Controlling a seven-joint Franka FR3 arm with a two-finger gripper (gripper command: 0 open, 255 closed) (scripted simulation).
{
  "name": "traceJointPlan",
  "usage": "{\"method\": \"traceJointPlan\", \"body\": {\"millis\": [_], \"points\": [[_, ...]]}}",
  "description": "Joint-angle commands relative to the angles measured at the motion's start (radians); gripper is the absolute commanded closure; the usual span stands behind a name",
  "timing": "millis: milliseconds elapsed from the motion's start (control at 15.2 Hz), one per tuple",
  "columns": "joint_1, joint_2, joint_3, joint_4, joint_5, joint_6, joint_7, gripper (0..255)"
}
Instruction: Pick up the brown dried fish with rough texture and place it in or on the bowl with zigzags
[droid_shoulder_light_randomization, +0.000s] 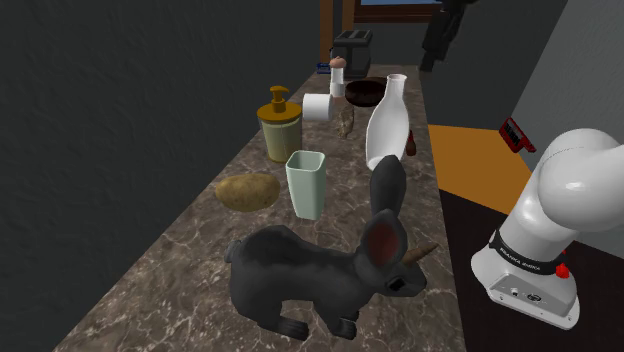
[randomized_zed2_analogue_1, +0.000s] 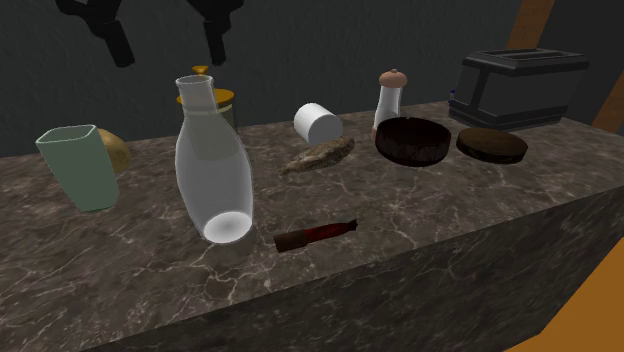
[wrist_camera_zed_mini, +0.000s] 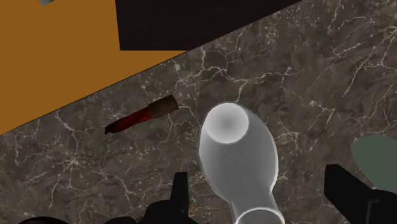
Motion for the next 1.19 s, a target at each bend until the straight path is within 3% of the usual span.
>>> {"method": "traceJointPlan", "body": {"millis": [0, 528, 1122], "points": [[0.0, 0.0, 0.0, 0.0, 0.0, 0.0, 0.0, 0], [-0.075, 0.204, 0.09, -0.048, -0.019, 0.263, 0.236, 0], [-0.173, 0.506, 0.166, 0.02, -0.109, 0.492, 0.525, 0]]}}
